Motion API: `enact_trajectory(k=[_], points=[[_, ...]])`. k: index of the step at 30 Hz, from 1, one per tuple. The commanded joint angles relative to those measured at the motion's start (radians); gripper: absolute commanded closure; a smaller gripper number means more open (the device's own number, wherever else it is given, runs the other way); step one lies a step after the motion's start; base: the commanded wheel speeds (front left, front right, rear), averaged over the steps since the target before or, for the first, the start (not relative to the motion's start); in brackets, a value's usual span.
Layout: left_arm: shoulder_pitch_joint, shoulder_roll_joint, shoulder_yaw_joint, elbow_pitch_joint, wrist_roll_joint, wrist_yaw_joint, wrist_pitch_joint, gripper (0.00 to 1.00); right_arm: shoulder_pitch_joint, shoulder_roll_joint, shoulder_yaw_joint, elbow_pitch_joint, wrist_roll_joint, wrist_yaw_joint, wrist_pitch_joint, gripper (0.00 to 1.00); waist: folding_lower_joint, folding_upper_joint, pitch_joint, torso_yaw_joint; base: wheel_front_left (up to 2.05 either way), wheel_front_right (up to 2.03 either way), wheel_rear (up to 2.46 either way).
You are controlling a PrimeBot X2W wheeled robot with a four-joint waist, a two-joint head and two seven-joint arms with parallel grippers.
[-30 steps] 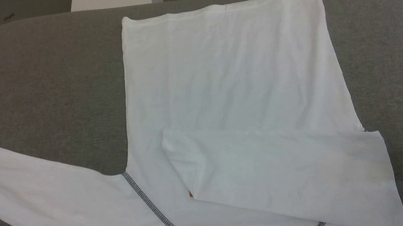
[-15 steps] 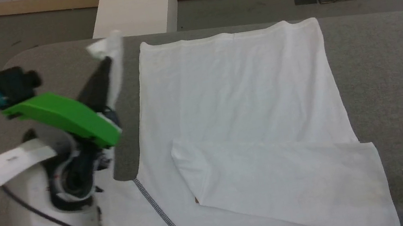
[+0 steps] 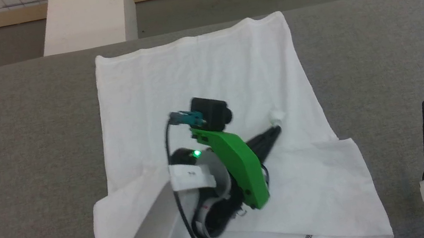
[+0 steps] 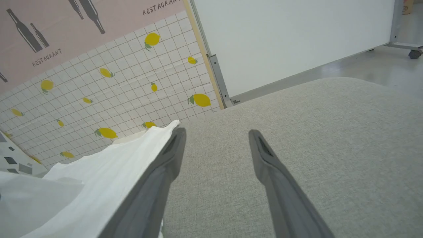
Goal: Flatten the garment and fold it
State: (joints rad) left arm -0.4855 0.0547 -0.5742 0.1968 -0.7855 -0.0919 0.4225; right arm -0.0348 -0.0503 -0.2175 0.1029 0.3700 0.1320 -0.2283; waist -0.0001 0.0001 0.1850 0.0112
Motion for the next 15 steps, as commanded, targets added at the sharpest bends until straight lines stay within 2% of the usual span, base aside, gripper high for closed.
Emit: enact_trajectory(k=[1,6,11,12,13,14,15], points=[[-0.015,-0.004,-0.039,0.013,-0.013,-0.010,-0.011,1.00,-0.001,0.000,0.000,0.005,0.006,-0.001,-0.008,0.00,0.0001,-0.0001,0.035,-0.038,0.00,0.00,0.00],[-0.005,-0.004,-0.190,0.069,-0.052,-0.018,-0.021,1.00,-0.009,0.000,0.001,0.016,0.011,-0.001,-0.016,0.00,0.0001,-0.0001,0.051,-0.051,0.00,0.00,0.00],[0.000,-0.004,-0.286,0.123,-0.056,-0.023,-0.016,1.00,-0.014,0.000,0.000,0.025,0.012,-0.001,-0.022,0.00,0.0001,-0.0001,0.061,-0.042,0.00,0.00,0.00],[0.004,-0.004,-0.301,0.133,-0.068,-0.022,-0.009,0.89,-0.016,0.000,0.002,0.027,0.012,-0.001,-0.023,0.00,0.0001,-0.0001,0.062,-0.037,0.00,0.00,0.00],[0.006,-0.004,-0.314,0.140,-0.078,-0.021,-0.005,0.35,-0.019,0.000,0.005,0.029,0.012,-0.001,-0.024,0.00,0.0001,-0.0001,0.063,-0.034,0.00,0.00,0.00],[0.004,-0.004,-0.322,0.143,-0.085,-0.020,-0.002,0.00,-0.022,0.000,0.007,0.031,0.011,-0.001,-0.025,0.00,0.0001,-0.0001,0.064,-0.031,0.00,0.00,0.00],[-0.001,-0.004,-0.332,0.144,-0.093,-0.019,-0.001,0.00,-0.025,0.000,0.008,0.032,0.011,-0.001,-0.025,0.00,0.0001,-0.0001,0.065,-0.027,0.00,0.00,0.00]])
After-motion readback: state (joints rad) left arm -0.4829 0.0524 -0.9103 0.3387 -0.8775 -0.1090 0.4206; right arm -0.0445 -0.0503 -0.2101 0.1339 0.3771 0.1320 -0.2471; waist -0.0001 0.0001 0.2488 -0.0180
